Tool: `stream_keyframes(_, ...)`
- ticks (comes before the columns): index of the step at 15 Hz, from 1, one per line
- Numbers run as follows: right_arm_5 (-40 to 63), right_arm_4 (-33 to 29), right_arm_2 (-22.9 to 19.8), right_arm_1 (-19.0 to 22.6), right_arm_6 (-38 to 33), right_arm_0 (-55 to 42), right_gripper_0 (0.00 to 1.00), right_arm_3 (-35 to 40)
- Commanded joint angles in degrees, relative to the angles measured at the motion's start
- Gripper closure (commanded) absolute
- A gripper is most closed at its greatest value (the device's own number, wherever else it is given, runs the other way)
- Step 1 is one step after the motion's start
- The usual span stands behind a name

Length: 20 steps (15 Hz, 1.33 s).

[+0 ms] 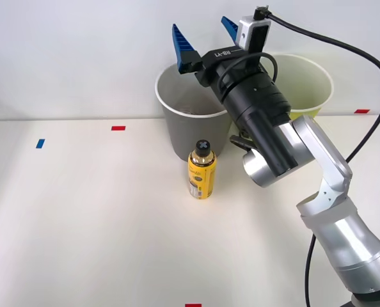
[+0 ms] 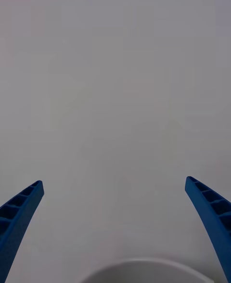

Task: Put cans in the gray bin, plastic bottles in the light green bin

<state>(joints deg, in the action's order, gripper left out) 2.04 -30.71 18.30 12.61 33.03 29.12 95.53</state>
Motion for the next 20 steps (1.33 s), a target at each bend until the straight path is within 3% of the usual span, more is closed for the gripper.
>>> stream_keyframes(1,-0.37,-0.05,-0.28,0.57,0.1,-0.12,0.0,0.0)
stream_keyframes(8,-18.3,-2.69,-11.97,-1.18,0.19,-13.3,0.0,2.55)
stream_keyframes(12,-18.22,4.17,-15.92,1.01,0.19,-29.12,0.0,14.68)
stream_keyframes(15,-18.3,7.33,-18.56,3.12,0.19,-38.09,0.0,18.37)
stream_keyframes(17,-18.39,8.39,-19.88,2.33,0.54,-41.6,0.0,18.64)
stream_keyframes(20,-18.3,8.47,-22.87,-3.03,0.19,-46.97,0.0,18.55)
